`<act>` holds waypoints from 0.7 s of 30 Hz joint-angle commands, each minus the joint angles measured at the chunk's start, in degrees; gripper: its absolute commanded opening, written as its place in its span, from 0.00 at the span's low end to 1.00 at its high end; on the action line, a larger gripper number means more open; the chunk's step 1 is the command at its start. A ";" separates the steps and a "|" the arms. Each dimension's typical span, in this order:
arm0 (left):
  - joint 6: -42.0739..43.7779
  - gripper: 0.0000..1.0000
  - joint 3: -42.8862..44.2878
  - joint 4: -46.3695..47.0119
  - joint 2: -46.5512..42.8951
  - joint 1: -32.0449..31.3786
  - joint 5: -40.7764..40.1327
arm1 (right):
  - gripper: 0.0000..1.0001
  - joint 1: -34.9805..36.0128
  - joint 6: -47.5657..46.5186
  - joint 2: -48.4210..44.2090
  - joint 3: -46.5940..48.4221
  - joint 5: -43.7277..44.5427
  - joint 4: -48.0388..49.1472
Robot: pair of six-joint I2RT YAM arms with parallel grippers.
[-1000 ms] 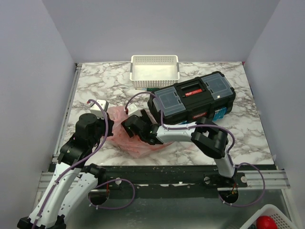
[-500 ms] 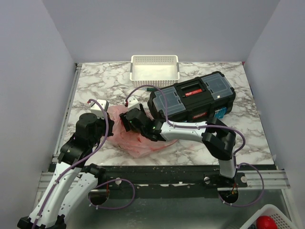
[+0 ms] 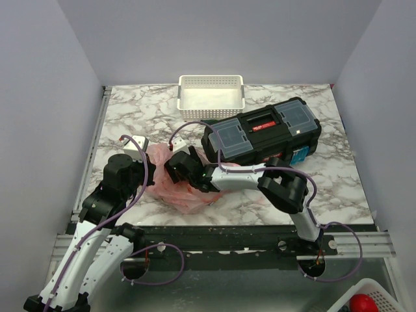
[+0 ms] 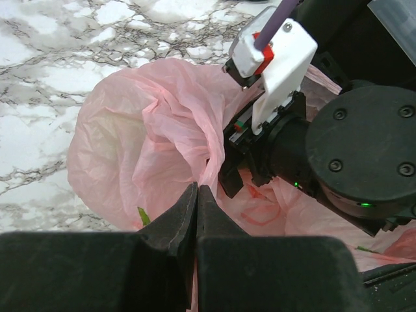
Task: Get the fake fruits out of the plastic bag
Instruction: Take out the fake fruit from the plastic bag.
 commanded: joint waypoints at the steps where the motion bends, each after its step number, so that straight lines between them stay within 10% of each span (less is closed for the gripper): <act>1: 0.86 0.00 -0.18 1.21 -0.07 0.47 1.49 | 0.79 -0.09 -0.56 2.59 2.44 0.21 -0.52; 21: 0.85 0.00 -0.18 1.35 0.27 0.75 2.09 | 0.49 -0.05 8.06 -15.24 -8.12 -12.16 3.93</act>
